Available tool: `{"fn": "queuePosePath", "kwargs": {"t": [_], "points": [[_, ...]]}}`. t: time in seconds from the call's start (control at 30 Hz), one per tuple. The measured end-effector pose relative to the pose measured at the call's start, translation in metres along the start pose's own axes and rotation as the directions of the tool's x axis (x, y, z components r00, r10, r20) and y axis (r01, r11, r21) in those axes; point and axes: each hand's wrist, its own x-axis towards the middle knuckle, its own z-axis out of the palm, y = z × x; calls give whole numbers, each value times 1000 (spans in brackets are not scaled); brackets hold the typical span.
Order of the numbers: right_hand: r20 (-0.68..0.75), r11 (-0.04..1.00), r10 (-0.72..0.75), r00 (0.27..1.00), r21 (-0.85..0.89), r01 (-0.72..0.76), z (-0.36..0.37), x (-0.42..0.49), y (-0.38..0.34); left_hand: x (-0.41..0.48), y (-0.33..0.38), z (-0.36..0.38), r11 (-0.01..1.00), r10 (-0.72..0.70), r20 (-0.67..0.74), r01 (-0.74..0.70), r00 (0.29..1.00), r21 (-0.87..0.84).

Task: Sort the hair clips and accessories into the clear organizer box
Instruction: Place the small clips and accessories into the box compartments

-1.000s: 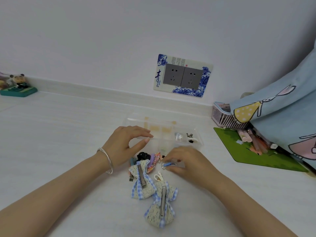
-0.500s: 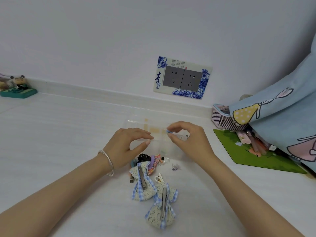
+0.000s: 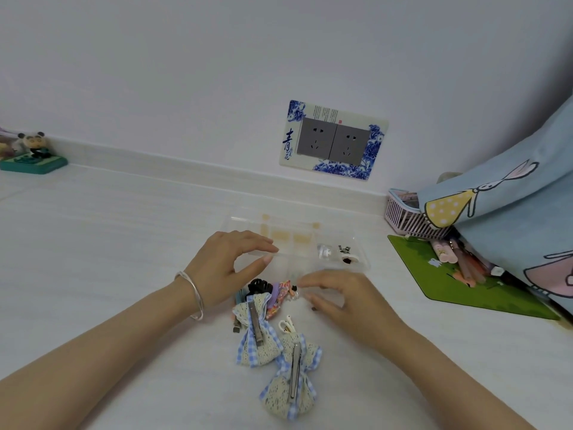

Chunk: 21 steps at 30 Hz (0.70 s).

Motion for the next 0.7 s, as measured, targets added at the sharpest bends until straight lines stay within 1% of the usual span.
{"fn": "queuePosePath", "kwargs": {"t": [0.07, 0.17, 0.33, 0.6, 0.7], "points": [[50, 997, 24, 998, -74, -20, 5, -1, 5, 0, 0, 1, 1000, -1, -6, 1, 1000, -1], [58, 992, 50, 997, -115, -43, 6, 0, 7, -1, 2, 1, 1000, -9, -9, 9, 1000, -1], [38, 996, 41, 998, -77, -38, 12, 0, 6, -1, 2, 0, 1000, -7, -15, 7, 1000, -14], [-11, 996, 35, 999, -85, -35, 25, 4, -2, -1, 3, 1, 1000, -3, -15, 3, 1000, -10], [-26, 996, 10, 1000, -87, -12, 28, 4, -5, -1, 2, 1, 1000, -2, -15, 2, 1000, -18]]}}
